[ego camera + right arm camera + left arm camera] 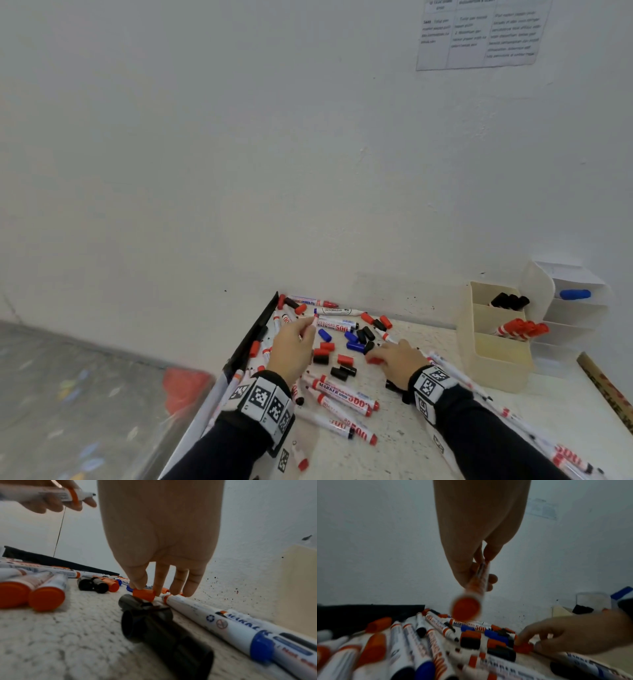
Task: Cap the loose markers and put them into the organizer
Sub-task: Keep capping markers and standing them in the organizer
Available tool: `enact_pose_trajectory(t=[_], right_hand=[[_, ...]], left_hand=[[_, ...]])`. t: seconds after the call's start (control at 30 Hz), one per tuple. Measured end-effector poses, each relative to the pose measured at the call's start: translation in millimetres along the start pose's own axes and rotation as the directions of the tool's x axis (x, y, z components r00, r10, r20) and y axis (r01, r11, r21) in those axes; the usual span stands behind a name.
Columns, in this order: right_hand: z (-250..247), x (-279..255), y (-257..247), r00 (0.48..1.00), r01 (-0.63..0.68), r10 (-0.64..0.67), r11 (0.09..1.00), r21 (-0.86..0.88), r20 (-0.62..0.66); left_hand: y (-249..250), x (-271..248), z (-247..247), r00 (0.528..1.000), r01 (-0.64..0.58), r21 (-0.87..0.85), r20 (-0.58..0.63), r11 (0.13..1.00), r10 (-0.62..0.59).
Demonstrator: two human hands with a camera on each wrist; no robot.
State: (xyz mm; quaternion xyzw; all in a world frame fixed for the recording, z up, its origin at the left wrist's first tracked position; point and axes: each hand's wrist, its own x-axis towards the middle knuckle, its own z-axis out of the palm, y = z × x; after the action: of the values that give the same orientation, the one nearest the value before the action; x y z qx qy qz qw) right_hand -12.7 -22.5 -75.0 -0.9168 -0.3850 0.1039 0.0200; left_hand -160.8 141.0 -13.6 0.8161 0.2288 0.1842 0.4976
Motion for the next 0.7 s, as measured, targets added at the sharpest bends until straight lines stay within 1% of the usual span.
enact_pose_trajectory(t=[0.07, 0.13, 0.2, 0.3, 0.37, 0.4, 0.43, 0.5, 0.57, 0.63, 0.7], right_hand=[[2, 1, 2, 1.0, 0.017, -0.016, 0.999, -0.039, 0.013], [3, 0, 2, 0.999, 0.034, -0.032, 0.996, -0.085, 0.022], [1, -3, 0, 0.999, 0.023, -0.025, 0.998, -0.06, -0.027], [-8, -10, -3, 0.98, 0.011, 0.008, 0.995, 0.096, -0.198], [-18, -16, -7, 0.954, 0.052, 0.02, 0.971, 0.233, -0.298], [-24, -19, -10, 0.948, 0.086, 0.019, 0.945, 0.317, -0.316], [-28, -22, -14, 0.952, 0.117, 0.01, 0.912, 0.393, -0.306], [-35, -28, -21, 0.972, 0.144, -0.031, 0.863, 0.485, -0.234], [-37, -32, -26, 0.979, 0.16, -0.07, 0.848, 0.506, -0.193], [-38, -37, -29, 0.977, 0.182, -0.097, 0.838, 0.515, -0.188], [-38, -42, -30, 0.975, 0.196, -0.108, 0.829, 0.524, -0.194]], left_hand=[[-8, -6, 3, 0.997, 0.024, 0.053, 0.068, 0.998, -0.027], [-13, -11, 7, 0.983, 0.063, 0.089, 0.166, 0.994, -0.077], [-16, -15, 10, 0.973, 0.043, 0.183, 0.214, 0.982, -0.083], [-17, -23, 13, 0.975, -0.022, 0.245, 0.221, 0.969, -0.034], [-19, -26, 16, 0.975, -0.045, 0.233, 0.223, 0.971, -0.008], [-20, -28, 18, 0.975, -0.054, 0.239, 0.222, 0.97, 0.0], [-20, -29, 19, 0.975, -0.059, 0.246, 0.221, 0.968, 0.004], [-21, -31, 23, 0.976, -0.07, 0.246, 0.22, 0.967, 0.015], [-19, -35, 25, 0.975, -0.079, 0.239, 0.221, 0.968, 0.025], [-17, -39, 27, 0.974, -0.094, 0.223, 0.224, 0.97, 0.043], [-17, -42, 28, 0.97, -0.09, 0.224, 0.239, 0.97, 0.035]])
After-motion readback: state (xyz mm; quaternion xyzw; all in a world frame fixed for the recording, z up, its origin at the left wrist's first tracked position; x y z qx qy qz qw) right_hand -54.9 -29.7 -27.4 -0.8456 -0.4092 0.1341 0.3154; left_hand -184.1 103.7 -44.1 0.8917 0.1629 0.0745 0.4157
